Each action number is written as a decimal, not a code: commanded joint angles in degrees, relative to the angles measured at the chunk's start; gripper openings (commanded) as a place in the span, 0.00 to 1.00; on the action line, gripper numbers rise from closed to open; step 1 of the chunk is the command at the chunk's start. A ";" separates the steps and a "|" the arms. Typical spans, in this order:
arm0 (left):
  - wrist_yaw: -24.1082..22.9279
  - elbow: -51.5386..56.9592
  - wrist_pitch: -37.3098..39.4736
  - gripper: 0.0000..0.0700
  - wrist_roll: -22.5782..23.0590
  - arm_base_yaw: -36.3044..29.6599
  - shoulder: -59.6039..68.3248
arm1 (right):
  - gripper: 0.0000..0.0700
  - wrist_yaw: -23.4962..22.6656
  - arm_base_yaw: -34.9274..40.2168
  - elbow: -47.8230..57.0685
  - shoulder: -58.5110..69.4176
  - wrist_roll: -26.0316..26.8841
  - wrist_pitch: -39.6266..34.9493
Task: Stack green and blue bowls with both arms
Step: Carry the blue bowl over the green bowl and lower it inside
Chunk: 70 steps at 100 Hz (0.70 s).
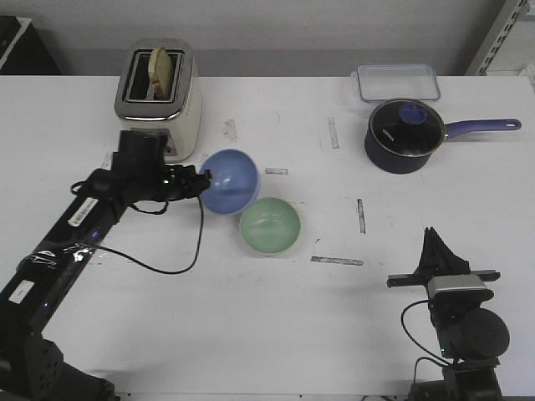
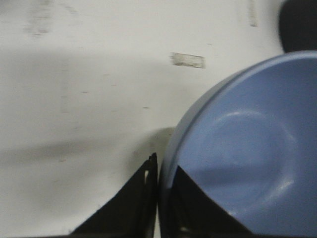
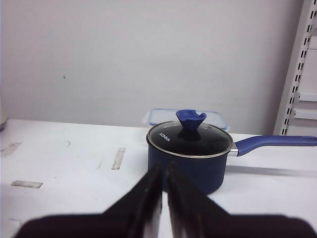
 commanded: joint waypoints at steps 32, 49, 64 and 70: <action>-2.32 1.07 0.28 0.00 -2.34 -9.97 6.21 | 0.01 -0.02 0.04 0.44 -0.07 -0.63 0.59; -3.04 1.07 -0.13 0.04 -2.34 -9.84 6.19 | 0.01 -0.02 0.04 0.44 -0.04 -0.63 0.57; -2.45 1.07 -0.94 0.14 -2.03 -10.10 6.19 | 0.01 -0.04 0.04 0.44 -0.04 -0.63 0.57; -2.45 1.07 -1.27 0.24 -2.05 -10.21 6.19 | 0.01 -0.04 0.04 0.44 -0.07 -0.63 0.57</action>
